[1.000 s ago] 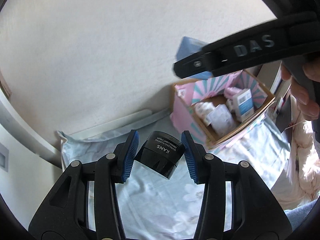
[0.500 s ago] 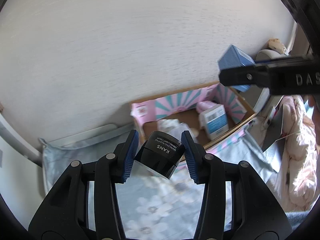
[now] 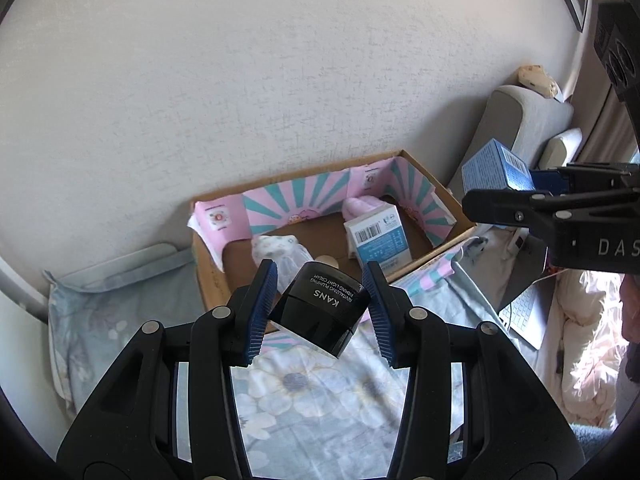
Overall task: Organize objects
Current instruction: 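Carry the black jar and small blue box with both grippers into the cardboard box, then open the left gripper releasing the jar while the right gripper releases the blue box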
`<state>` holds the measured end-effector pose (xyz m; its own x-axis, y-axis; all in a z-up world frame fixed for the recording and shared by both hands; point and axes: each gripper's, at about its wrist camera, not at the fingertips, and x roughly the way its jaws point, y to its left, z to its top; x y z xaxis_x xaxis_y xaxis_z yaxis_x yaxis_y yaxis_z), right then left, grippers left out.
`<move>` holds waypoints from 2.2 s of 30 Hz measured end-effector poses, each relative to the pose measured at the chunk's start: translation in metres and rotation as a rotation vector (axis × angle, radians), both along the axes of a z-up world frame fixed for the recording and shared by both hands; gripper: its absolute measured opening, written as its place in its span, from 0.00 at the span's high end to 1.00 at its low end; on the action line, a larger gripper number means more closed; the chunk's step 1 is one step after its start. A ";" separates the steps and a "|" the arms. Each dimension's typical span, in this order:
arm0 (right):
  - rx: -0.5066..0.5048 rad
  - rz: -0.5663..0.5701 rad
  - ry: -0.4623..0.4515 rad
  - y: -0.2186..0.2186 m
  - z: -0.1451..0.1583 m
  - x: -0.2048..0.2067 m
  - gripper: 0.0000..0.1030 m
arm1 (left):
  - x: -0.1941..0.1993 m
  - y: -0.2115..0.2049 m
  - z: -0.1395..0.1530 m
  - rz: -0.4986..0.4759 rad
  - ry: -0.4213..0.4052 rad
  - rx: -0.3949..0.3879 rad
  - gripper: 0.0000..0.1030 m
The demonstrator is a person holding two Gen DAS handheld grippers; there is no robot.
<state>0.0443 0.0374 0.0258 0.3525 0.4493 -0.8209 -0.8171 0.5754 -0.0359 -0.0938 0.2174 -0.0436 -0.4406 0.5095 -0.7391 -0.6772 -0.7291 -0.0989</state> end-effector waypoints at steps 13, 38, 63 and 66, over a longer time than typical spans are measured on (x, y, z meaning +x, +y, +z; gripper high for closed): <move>-0.010 0.032 0.011 0.007 -0.001 0.021 0.54 | -0.023 0.013 0.006 0.030 -0.006 -0.023 0.60; -0.210 0.032 0.149 0.077 -0.081 0.119 0.54 | -0.126 0.090 -0.088 0.016 -0.223 -0.274 0.60; -0.233 -0.004 0.194 0.080 -0.096 0.146 0.00 | -0.104 0.108 -0.095 -0.043 -0.196 -0.293 0.00; -0.223 -0.009 0.198 0.079 -0.097 0.143 0.00 | -0.100 0.110 -0.095 -0.051 -0.196 -0.290 0.00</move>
<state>0.1869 0.1167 -0.0713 0.1784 0.2474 -0.9523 -0.8160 0.5780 -0.0027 -0.1940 0.3270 -0.1388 -0.2551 0.2834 -0.9245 -0.7024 -0.7114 -0.0242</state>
